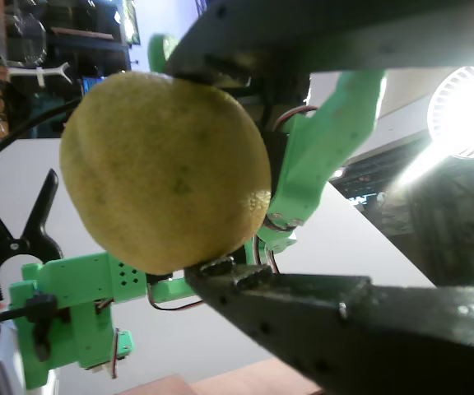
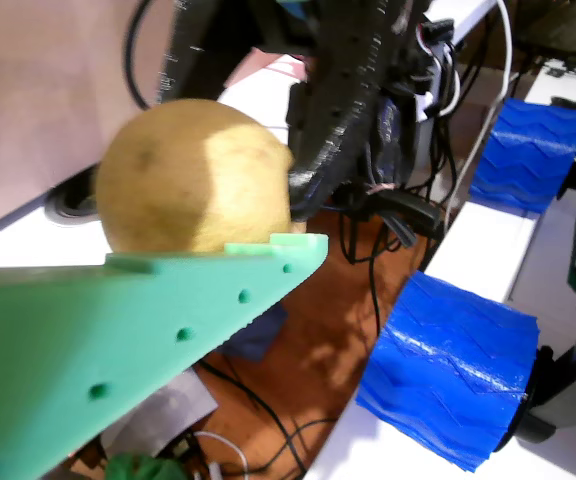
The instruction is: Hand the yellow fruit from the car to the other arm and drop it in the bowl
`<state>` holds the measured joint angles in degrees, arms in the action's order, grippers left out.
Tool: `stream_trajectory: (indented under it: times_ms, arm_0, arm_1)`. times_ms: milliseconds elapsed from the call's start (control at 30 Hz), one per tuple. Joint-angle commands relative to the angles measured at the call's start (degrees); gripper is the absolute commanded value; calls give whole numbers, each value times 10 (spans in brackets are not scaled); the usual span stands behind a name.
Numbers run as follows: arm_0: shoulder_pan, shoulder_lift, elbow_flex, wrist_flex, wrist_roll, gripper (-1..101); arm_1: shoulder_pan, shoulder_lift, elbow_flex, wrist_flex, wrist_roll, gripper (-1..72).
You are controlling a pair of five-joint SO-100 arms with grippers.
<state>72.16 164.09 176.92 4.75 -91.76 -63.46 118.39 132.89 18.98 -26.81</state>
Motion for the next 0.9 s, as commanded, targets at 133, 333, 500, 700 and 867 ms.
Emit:
stream_trajectory:
  times_ms: [133, 333, 500, 700, 867]
  arm_0:
    - [-6, 8, -8, -1, -4, 1]
    - [-7, 8, -8, 3, -4, 1]
    - [-7, 8, -8, 3, -4, 1]
    - [-7, 8, -8, 3, -4, 1]
    - [-7, 8, -8, 3, -4, 1]
  arm_1:
    - [-46, 51, 22, 55, 49, 270]
    - [-38, 33, 17, 62, 70, 281]
    - [-39, -12, -8, 61, 95, 291]
    - [-39, -65, -35, 56, 110, 300]
    - [-36, -106, -47, 48, 121, 302]
